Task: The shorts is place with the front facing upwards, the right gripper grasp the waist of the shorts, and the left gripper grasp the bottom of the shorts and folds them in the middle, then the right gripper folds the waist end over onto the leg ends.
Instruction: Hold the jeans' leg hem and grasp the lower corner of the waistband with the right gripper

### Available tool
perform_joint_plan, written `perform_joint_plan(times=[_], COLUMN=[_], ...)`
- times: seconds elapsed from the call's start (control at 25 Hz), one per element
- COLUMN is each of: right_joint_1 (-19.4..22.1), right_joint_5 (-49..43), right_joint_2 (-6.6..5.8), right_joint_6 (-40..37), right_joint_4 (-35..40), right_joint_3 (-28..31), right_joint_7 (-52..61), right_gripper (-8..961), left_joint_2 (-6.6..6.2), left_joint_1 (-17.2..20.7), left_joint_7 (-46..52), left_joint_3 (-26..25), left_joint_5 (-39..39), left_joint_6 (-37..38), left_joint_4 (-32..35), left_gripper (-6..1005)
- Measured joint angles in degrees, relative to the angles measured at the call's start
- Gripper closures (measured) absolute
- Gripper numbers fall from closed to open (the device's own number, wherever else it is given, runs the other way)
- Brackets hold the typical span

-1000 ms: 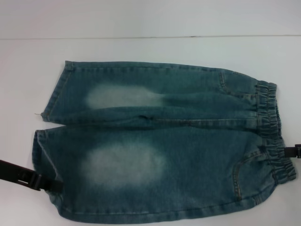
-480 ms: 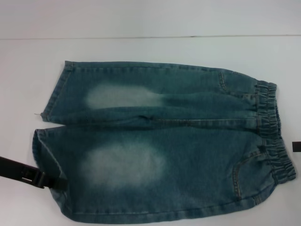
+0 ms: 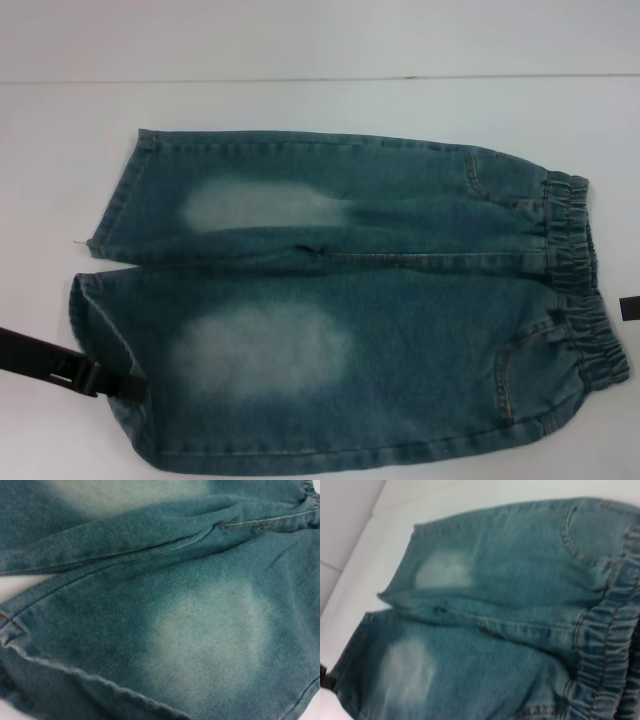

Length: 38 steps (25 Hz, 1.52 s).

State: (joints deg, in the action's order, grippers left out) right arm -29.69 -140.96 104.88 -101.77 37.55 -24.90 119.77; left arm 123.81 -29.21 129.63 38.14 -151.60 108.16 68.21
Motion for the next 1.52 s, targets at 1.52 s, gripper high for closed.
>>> perform_joint_plan(times=[1.52], right_joint_1=[-1.4], right_joint_5=[-4.8], right_joint_2=[2.95], right_joint_6=[4.8], right_joint_4=[2.1], right_joint_3=[-6.7], right_joint_7=[5.6], right_gripper=[242], left_joint_2=[0.03], left_joint_1=[-0.1], left_joint_7=[-0.6], left_joint_3=[0.8], left_joint_5=[2.9], left_joint_6=[1.2], left_joint_4=[1.4], left_gripper=[934])
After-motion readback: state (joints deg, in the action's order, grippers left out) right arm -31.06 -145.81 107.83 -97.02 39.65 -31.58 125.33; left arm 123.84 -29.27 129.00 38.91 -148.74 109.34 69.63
